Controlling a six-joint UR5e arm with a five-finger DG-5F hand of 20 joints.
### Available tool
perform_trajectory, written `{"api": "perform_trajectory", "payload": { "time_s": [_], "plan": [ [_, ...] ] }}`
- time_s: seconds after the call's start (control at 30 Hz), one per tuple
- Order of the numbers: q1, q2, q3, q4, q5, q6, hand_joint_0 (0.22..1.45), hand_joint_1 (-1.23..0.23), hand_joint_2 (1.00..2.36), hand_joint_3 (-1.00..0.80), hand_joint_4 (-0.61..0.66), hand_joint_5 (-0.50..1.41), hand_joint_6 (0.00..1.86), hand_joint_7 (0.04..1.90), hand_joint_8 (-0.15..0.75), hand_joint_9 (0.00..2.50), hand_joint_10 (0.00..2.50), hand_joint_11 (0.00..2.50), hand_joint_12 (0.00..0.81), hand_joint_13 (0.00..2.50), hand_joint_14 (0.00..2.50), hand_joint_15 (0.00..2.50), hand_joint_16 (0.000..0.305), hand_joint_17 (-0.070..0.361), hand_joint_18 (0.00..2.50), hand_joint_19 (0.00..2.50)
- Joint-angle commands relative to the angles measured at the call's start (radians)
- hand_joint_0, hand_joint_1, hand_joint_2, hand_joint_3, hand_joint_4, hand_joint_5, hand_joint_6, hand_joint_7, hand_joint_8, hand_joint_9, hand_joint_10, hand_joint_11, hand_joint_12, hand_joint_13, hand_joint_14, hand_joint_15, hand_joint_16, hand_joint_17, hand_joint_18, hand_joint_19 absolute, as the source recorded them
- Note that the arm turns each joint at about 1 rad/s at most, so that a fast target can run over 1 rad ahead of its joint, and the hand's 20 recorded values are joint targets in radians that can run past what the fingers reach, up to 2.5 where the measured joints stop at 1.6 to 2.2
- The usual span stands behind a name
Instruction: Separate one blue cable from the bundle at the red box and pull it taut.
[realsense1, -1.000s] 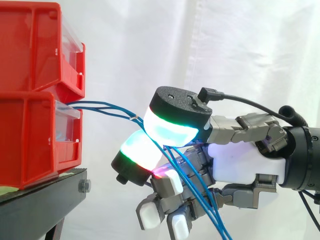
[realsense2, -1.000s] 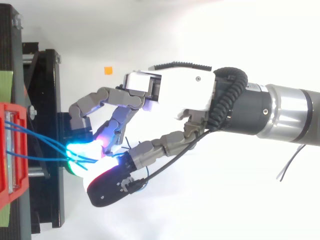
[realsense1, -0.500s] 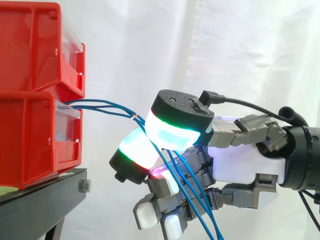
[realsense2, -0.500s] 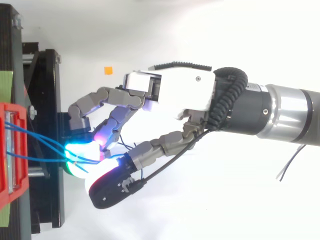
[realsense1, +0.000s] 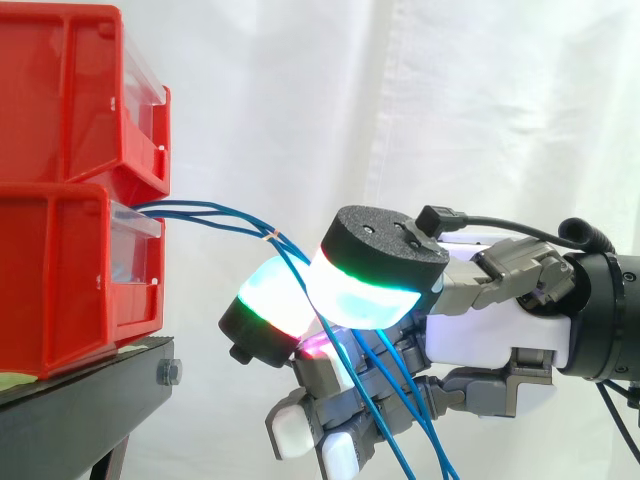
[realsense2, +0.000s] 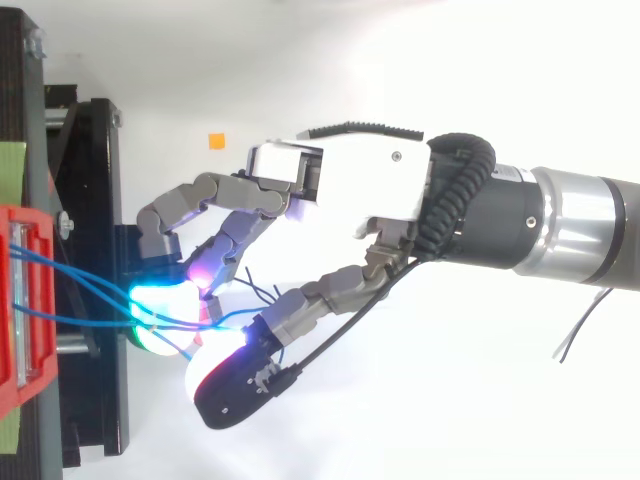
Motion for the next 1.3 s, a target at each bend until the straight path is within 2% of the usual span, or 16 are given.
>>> {"api": "perform_trajectory", "payload": {
  "time_s": [0.0,0.17,0.47,0.57,0.7,0.9,0.93,1.1,1.27],
  "plan": [
    [0.0,0.0,0.0,-0.001,-0.001,0.0,0.73,-0.88,1.0,-0.5,0.24,-0.22,0.85,1.2,0.399,0.94,0.03,1.06,0.43,0.91,0.02,0.56,0.053,0.119,0.9,0.55],
    [0.0,0.0,0.0,-0.001,-0.001,0.0,0.7,-0.71,1.0,-0.5,0.21,-0.19,0.83,1.2,0.406,1.05,0.03,1.05,0.426,0.94,0.02,0.55,0.052,0.118,0.92,0.56],
    [0.001,0.0,0.0,-0.001,0.001,0.0,0.65,-0.57,1.01,-0.45,0.16,-0.16,0.79,1.24,0.393,1.09,0.03,1.01,0.43,0.97,0.02,0.56,0.053,0.119,0.93,0.59],
    [0.001,0.0,0.0,0.0,0.001,0.0,0.67,-0.6,1.01,-0.38,0.15,-0.16,0.79,1.26,0.398,1.09,0.03,1.01,0.435,0.97,0.02,0.55,0.053,0.119,0.93,0.59],
    [0.001,0.0,0.0,-0.001,0.001,0.0,0.71,-0.78,1.02,-0.32,0.18,-0.19,0.83,1.25,0.415,1.04,0.03,1.08,0.434,0.93,0.02,0.56,0.054,0.121,0.93,0.58],
    [0.001,0.0,0.0,-0.001,0.001,0.0,0.81,-0.92,1.01,-0.44,0.23,-0.21,0.87,1.27,0.418,1.05,0.03,1.21,0.436,0.92,0.02,0.58,0.053,0.12,0.9,0.62],
    [0.001,0.0,0.0,-0.001,0.001,0.0,0.82,-0.91,1.0,-0.49,0.23,-0.21,0.88,1.29,0.426,1.09,0.03,1.28,0.434,0.93,0.02,0.59,0.053,0.119,0.89,0.63],
    [0.001,0.0,0.0,0.0,0.001,0.0,0.82,-0.93,1.0,-0.5,0.23,-0.2,0.89,1.3,0.434,1.16,0.02,1.37,0.433,0.95,0.02,0.59,0.053,0.119,0.93,0.6],
    [0.001,0.0,0.0,0.0,-0.001,0.0,0.73,-0.92,1.0,-0.5,0.19,-0.17,0.89,1.3,0.432,1.25,0.03,1.41,0.429,1.0,0.02,0.59,0.052,0.117,0.97,0.59]
  ]
}}
